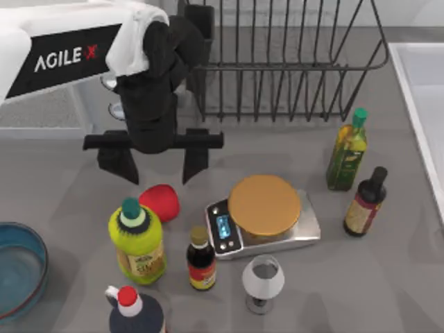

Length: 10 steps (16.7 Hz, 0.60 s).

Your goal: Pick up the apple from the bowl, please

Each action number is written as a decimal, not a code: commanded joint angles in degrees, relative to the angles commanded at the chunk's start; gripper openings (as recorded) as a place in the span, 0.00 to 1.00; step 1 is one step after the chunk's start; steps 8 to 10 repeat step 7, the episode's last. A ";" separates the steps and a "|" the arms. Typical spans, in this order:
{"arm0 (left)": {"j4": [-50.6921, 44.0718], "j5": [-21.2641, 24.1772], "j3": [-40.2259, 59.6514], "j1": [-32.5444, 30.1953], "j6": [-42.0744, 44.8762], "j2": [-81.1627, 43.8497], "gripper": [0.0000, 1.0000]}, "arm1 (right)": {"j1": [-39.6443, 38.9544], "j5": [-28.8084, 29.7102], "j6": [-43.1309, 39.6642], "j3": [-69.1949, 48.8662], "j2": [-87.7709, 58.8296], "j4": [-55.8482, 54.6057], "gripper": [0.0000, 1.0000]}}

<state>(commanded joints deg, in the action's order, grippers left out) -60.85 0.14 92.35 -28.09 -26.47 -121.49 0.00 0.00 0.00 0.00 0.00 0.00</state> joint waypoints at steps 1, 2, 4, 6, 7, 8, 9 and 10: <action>0.00 0.00 0.00 0.00 0.00 0.00 0.98 | 0.00 0.00 0.00 0.00 0.00 0.00 1.00; 0.00 0.00 0.00 0.00 0.00 0.00 1.00 | 0.00 0.00 0.00 0.00 0.00 0.00 1.00; 0.00 0.00 0.00 0.00 0.00 0.00 1.00 | 0.00 0.00 0.00 0.00 0.00 0.00 1.00; 0.00 0.00 0.00 0.00 0.00 0.00 1.00 | 0.00 0.00 0.00 0.00 0.00 0.00 1.00; 0.00 0.00 0.00 0.00 0.00 0.00 1.00 | 0.00 0.00 0.00 0.00 0.00 0.00 1.00; 0.00 0.00 0.00 0.00 0.00 0.00 1.00 | 0.00 0.00 0.00 0.00 0.00 0.00 1.00; 0.00 0.00 0.00 0.00 0.00 0.00 1.00 | 0.00 0.00 0.00 0.00 0.00 0.00 1.00; 0.00 0.00 0.00 0.00 0.00 0.00 1.00 | 0.00 0.00 0.00 0.00 0.00 0.00 1.00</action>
